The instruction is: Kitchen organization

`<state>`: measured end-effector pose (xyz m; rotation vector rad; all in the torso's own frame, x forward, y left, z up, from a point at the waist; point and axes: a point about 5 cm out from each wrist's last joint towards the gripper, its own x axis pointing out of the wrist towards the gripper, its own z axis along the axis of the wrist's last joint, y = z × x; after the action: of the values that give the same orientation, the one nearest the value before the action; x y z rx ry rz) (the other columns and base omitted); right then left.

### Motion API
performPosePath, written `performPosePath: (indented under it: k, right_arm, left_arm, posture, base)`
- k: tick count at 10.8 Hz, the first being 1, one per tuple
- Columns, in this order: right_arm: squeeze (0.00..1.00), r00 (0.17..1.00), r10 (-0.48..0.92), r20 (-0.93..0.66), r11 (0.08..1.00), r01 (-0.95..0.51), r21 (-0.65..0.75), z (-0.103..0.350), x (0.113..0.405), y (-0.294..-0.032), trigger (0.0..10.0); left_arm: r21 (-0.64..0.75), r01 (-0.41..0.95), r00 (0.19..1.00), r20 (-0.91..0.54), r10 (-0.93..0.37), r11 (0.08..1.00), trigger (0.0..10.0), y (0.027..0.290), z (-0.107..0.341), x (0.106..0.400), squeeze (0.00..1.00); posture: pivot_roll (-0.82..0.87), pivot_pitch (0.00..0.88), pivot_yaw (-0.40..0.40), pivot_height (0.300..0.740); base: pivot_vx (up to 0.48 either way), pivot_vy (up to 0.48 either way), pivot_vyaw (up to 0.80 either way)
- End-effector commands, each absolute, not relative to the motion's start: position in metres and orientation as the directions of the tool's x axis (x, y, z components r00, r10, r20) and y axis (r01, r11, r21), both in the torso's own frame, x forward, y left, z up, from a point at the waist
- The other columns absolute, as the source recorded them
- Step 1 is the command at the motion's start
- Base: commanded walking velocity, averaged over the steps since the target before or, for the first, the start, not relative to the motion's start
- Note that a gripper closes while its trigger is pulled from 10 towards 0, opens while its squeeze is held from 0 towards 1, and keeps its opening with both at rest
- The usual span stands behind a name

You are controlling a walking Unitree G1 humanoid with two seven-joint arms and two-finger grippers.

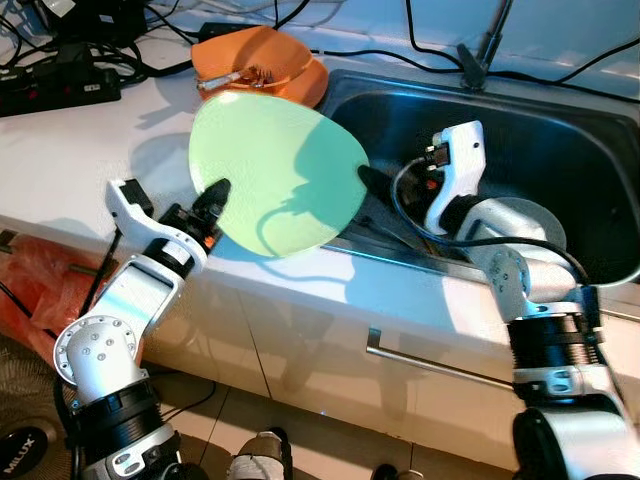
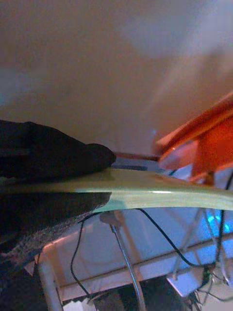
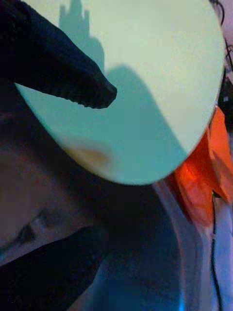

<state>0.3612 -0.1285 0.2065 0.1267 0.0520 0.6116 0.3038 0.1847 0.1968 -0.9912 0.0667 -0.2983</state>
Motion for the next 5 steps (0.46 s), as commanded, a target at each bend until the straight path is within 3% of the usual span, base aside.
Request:
performPosePath:
  k: [1, 5]
  right_arm:
    - [0.0, 0.822, 0.57, -0.003, 0.81, -0.562, 0.166, 0.209, 0.362, -0.131, 10.0]
    - [0.0, 0.798, 0.602, 0.009, 0.758, -0.575, 0.309, 0.205, 0.364, -0.121, 10.0]
  left_arm:
    - [-0.82, 0.281, 0.944, 0.143, -0.296, 0.5, 0.0, 0.182, 0.207, 0.305, 0.0]
    - [-0.8, 0.391, 0.905, 0.244, -0.348, 0.455, 0.0, 0.175, 0.222, 0.32, 0.0]
  posture:
    - [0.25, 0.134, 0.015, 0.74]
    - [0.24, 0.118, 0.004, 0.74]
  base:
    - [0.0, 0.0, 0.0]
    - [0.0, 0.0, 0.0]
